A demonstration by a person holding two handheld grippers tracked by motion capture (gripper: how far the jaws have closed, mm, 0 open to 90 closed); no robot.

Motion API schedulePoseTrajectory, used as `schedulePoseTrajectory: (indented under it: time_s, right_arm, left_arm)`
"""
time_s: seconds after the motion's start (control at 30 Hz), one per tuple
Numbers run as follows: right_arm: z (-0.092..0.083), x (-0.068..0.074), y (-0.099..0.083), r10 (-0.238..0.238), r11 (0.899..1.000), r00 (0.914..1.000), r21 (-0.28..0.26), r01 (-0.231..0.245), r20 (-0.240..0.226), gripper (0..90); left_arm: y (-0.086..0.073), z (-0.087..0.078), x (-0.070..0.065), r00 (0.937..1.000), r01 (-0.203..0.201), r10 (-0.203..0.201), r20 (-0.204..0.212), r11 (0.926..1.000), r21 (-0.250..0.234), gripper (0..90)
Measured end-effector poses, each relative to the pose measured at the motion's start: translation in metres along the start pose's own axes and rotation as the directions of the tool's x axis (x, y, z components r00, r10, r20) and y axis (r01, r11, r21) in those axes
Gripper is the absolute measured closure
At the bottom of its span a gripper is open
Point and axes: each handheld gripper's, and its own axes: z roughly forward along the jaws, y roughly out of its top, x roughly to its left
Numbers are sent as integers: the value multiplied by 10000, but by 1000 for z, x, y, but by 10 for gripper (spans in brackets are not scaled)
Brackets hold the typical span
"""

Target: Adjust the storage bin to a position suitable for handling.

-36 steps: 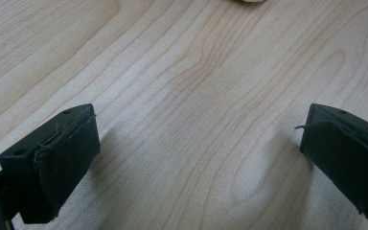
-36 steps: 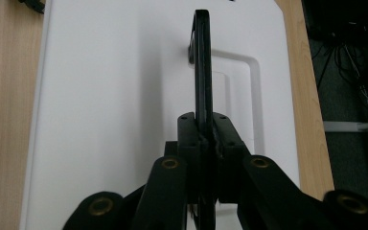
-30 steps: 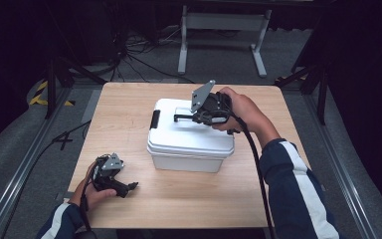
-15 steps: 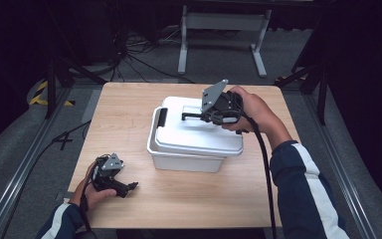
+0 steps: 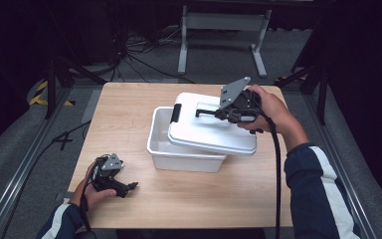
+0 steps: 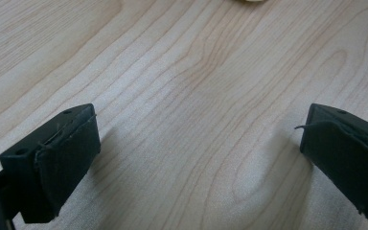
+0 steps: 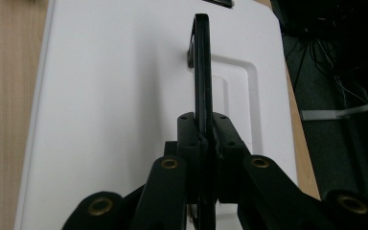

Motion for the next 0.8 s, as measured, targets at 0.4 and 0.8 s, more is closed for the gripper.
schedulePoseTrajectory:
  time_s: [0.4, 0.8]
  right_arm:
    - [-23, -1, -33, 476, 9989, 9984, -30, -476, 289, 845]
    - [-51, 0, -69, 981, 9952, 9928, -116, -975, 681, 844]
  left_arm:
    - [0, 0, 0, 10000, -29, 29, -64, 10000, -11, 5]
    - [0, -1, 0, 10000, -6, 6, -48, 10000, 34, 5]
